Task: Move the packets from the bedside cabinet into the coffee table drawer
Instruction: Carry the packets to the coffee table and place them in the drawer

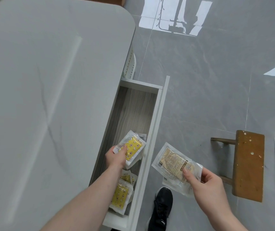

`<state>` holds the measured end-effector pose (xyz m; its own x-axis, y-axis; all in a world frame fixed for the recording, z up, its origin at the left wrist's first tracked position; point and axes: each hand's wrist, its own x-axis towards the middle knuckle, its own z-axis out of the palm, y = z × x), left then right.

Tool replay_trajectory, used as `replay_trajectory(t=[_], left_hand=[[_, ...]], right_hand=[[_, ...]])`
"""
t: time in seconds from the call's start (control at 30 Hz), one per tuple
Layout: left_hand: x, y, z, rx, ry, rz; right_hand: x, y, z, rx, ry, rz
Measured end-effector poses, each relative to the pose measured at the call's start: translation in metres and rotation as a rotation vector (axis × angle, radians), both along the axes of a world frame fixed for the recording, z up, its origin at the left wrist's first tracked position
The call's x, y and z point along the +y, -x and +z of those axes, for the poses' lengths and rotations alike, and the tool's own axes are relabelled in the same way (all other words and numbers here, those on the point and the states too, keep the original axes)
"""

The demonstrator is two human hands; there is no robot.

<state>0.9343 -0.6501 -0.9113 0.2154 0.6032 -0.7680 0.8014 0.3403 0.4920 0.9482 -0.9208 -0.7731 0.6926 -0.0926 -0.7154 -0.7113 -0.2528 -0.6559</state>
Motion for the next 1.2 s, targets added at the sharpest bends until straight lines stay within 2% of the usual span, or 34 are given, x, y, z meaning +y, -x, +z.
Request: replay_trajectory(t=[0.13, 0.2, 0.33, 0.47, 0.53, 0.6, 0.63, 0.7, 0.77, 0.83, 1.03, 1.2], left_hand=[[0.002, -0.009, -0.001, -0.035, -0.048, -0.021], [0.002, -0.014, -0.004, 0.030, -0.087, -0.171], [0.002, -0.016, -0.004, 0.224, -0.042, -0.547], [0.009, -0.013, 0.009, 0.312, -0.047, -0.658], [0.011, -0.011, 0.026, 0.219, -0.102, -0.639], [0.010, -0.007, 0.046, 0.048, -0.091, -0.584], [0.008, -0.007, 0.058, -0.037, -0.003, -0.513], [0.006, -0.007, 0.081, -0.170, 0.289, -0.390], [0.008, -0.006, 0.096, -0.243, 0.476, -0.387], [0.012, -0.006, 0.100, -0.274, 0.413, -0.395], [0.024, -0.014, 0.080, -0.216, 0.161, -0.415], [0.025, -0.023, 0.050, -0.058, -0.167, -0.542]], right_hand=[[0.011, -0.008, 0.000, 0.024, -0.029, -0.019], [0.018, -0.012, -0.001, 0.047, -0.047, -0.038], [0.033, -0.018, -0.003, 0.108, -0.063, -0.098], [0.050, -0.024, -0.005, 0.219, -0.128, -0.170], [0.061, -0.025, -0.006, 0.283, -0.190, -0.205], [0.074, -0.025, -0.008, 0.332, -0.247, -0.250], [0.081, -0.024, -0.009, 0.349, -0.261, -0.270], [0.096, -0.023, -0.011, 0.357, -0.263, -0.282], [0.109, -0.020, -0.013, 0.340, -0.233, -0.244], [0.119, -0.015, -0.016, 0.321, -0.182, -0.169], [0.115, -0.011, -0.016, 0.242, 0.000, 0.132], [0.089, -0.009, -0.018, 0.258, 0.086, 0.112]])
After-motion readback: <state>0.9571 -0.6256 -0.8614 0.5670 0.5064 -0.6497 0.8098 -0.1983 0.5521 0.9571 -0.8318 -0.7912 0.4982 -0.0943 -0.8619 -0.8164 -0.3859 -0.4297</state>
